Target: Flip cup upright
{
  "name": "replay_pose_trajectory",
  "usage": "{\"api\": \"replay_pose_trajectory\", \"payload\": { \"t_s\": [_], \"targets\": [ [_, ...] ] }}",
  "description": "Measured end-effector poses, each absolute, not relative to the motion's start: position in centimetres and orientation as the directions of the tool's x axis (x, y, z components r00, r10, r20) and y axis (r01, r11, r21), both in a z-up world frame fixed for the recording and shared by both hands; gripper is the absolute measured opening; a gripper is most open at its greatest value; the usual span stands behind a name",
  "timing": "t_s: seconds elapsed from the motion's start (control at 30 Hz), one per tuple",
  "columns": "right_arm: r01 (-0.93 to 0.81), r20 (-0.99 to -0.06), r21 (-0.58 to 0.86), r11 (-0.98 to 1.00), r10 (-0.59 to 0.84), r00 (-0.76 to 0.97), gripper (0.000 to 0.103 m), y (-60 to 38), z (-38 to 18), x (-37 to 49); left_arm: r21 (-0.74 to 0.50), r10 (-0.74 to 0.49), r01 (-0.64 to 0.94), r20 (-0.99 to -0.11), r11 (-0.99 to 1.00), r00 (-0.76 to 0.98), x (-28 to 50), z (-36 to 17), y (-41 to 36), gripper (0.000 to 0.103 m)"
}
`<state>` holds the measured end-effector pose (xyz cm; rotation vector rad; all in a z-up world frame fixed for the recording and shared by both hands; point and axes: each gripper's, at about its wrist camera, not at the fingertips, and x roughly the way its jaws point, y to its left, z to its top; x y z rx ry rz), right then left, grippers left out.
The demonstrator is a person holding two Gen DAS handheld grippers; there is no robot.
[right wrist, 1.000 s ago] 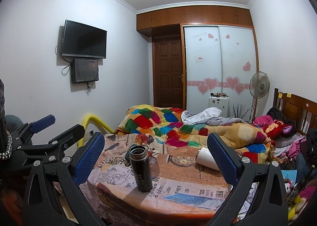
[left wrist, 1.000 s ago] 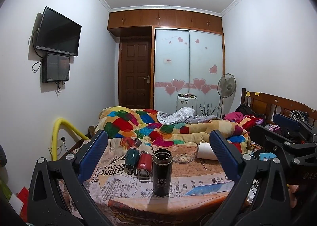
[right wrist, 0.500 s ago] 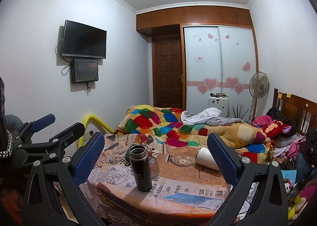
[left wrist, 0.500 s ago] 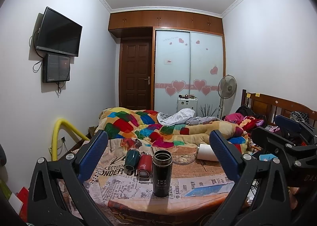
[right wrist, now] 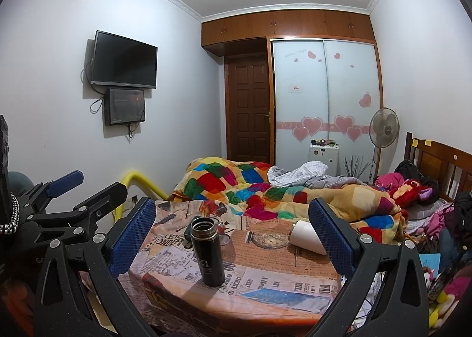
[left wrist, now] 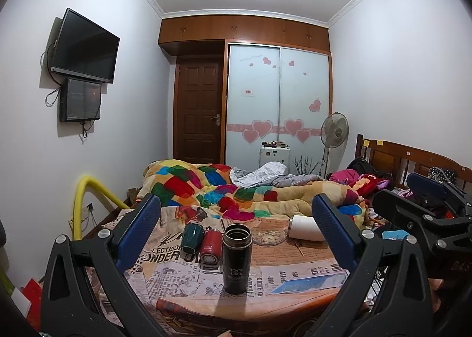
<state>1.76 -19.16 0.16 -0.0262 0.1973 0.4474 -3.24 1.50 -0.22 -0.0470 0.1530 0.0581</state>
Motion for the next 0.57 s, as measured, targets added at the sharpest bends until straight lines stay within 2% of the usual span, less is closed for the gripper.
{"api": "replay_pose_trajectory", "payload": {
  "t_s": [0.57],
  "targets": [
    [-0.426, -0.213, 0.014, 0.905, 0.419, 0.883, 0.103, -19.0, 0.3, 2.2, -0.065, 0.053, -0.065, -0.169, 0.996, 0.984, -3.1, -1.1, 2.4, 0.103]
  ]
}}
